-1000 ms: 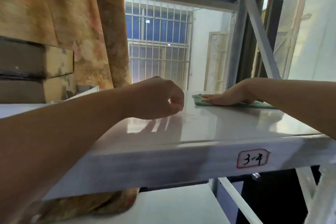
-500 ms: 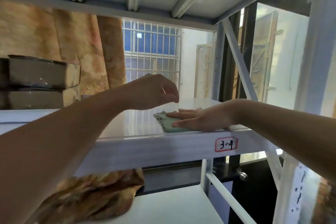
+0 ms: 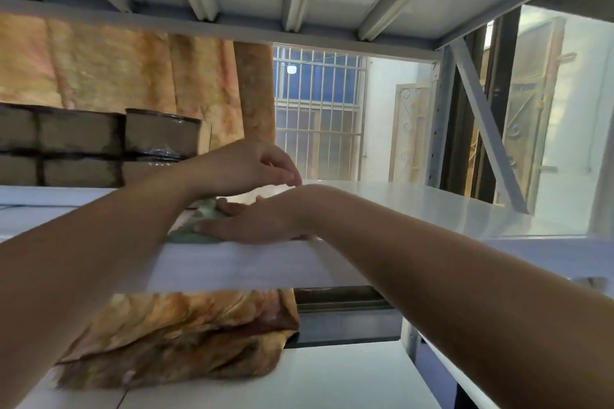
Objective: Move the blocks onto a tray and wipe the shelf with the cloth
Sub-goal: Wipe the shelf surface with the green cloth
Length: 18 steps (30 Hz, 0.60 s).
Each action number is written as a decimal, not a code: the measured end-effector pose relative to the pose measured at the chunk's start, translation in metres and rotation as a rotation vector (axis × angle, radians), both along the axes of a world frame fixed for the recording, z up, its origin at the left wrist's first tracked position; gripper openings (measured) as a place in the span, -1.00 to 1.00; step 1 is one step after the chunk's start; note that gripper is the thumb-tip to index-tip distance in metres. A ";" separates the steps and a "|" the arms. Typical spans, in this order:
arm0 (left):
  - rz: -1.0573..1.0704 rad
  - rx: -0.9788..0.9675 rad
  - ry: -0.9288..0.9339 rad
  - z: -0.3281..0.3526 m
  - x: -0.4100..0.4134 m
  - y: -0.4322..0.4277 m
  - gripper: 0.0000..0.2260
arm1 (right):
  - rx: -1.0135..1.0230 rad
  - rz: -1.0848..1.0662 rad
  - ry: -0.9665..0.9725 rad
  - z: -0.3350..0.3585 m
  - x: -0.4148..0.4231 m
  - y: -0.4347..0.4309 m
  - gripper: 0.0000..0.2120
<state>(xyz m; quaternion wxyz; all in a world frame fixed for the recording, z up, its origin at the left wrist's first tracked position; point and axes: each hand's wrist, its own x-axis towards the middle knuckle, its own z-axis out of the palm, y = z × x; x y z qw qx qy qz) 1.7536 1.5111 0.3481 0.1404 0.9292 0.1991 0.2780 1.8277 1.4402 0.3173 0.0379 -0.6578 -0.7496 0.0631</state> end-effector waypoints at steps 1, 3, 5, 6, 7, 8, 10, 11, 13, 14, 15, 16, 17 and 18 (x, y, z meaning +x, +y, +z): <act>-0.010 0.002 0.005 -0.001 0.001 -0.001 -0.85 | 0.042 -0.009 -0.023 -0.001 -0.005 0.004 -0.32; -0.028 0.014 0.025 -0.002 0.003 -0.002 -0.86 | 0.079 0.015 -0.028 -0.002 -0.006 0.011 -0.34; -0.034 0.002 0.033 -0.003 0.004 -0.001 -0.86 | 0.078 0.014 -0.029 -0.005 -0.002 0.014 -0.35; -0.029 -0.014 0.029 -0.003 0.004 0.001 -0.86 | 0.068 0.026 -0.031 -0.006 0.002 0.015 -0.37; -0.021 -0.031 0.021 -0.003 0.004 0.002 -0.87 | 0.057 0.044 -0.032 -0.006 0.008 0.015 -0.38; -0.015 -0.039 0.014 -0.004 0.004 0.004 -0.85 | 0.037 0.051 -0.041 -0.005 0.015 0.014 -0.39; -0.005 -0.042 0.010 -0.003 0.008 0.006 -0.84 | 0.000 0.035 -0.066 -0.002 0.037 0.007 -0.39; 0.002 -0.040 0.018 -0.003 0.011 0.007 -0.86 | -0.026 -0.002 -0.057 0.000 0.051 0.004 -0.37; 0.019 -0.022 0.057 -0.003 0.021 0.006 -0.87 | -0.065 -0.084 -0.038 0.001 0.078 -0.005 -0.33; 0.024 -0.007 0.080 -0.003 0.028 0.004 -0.86 | -0.071 -0.111 -0.041 0.001 0.090 -0.010 -0.31; 0.024 0.009 0.102 -0.002 0.036 0.002 -0.86 | -0.078 -0.137 -0.042 0.001 0.102 -0.013 -0.30; 0.022 0.031 0.125 -0.002 0.045 0.000 -0.87 | -0.082 -0.163 -0.023 0.001 0.113 -0.016 -0.29; 0.017 0.058 0.152 -0.003 0.054 -0.003 -0.86 | -0.082 -0.185 -0.006 0.002 0.125 -0.020 -0.28; 0.010 0.088 0.185 -0.003 0.063 -0.005 -0.86 | -0.082 -0.207 -0.007 0.003 0.136 -0.024 -0.29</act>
